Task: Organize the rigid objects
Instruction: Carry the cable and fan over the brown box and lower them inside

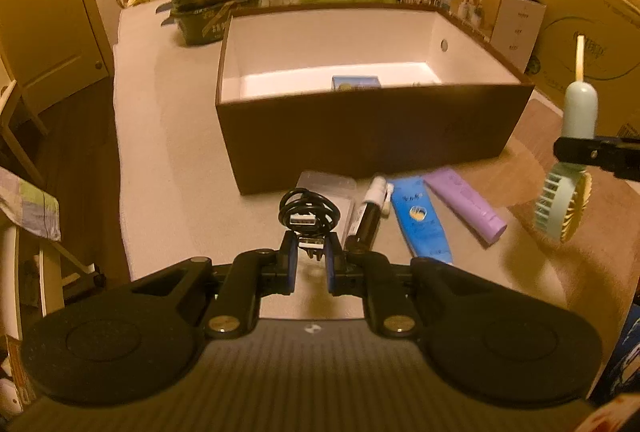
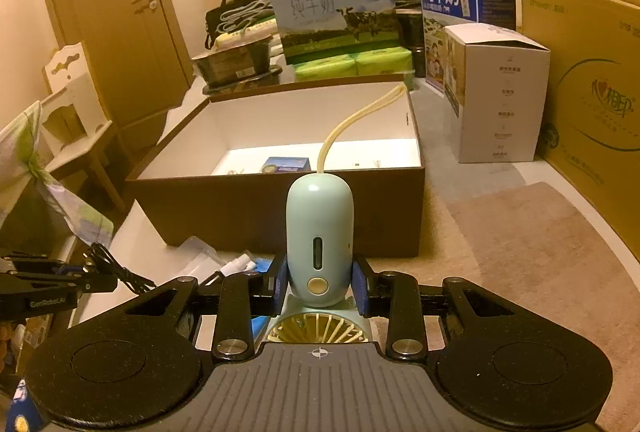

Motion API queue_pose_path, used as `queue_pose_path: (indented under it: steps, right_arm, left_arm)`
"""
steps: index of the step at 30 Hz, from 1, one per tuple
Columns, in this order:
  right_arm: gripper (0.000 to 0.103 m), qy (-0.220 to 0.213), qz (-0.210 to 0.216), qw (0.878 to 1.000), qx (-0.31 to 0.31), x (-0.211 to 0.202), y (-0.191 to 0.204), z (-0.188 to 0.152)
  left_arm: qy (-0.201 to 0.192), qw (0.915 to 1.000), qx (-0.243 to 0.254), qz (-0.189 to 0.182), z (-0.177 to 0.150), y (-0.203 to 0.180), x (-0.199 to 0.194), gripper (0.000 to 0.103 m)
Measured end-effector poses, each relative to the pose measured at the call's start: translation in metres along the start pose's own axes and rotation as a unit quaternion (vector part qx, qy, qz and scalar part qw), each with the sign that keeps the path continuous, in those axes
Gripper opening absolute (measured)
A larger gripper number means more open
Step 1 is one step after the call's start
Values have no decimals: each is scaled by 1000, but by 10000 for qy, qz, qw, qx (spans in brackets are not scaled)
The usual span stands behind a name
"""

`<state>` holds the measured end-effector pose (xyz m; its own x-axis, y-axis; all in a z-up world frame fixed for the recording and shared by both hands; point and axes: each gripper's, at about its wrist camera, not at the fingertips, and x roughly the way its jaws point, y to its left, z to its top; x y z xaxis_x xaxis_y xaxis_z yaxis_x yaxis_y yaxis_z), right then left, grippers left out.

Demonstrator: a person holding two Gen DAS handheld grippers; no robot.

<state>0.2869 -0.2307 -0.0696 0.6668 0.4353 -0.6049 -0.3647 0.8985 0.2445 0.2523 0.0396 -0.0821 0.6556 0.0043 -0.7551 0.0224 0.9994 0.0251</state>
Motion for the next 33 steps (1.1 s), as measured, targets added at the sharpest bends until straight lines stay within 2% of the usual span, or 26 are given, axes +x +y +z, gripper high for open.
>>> queue_pose_path:
  steps: [7,19,24,33]
  right_arm:
    - [33,-194,122,9997,-34,-1,0,20]
    - [33,-900,283,9952,-271,7,13,89]
    - [33,-1015,236,9941,-304,22,13,109]
    - [33,-973,23,9948,-314,65,3,119]
  left_arm:
    - [-380,9991,150,-86,27,-1,-18,13]
    - [-1001,9937,496,-59,98,-4,-21,13]
    - [-908,9946,501,-53,122,-1,1,13]
    - [-399,9979,482,-143,141,9,50,13]
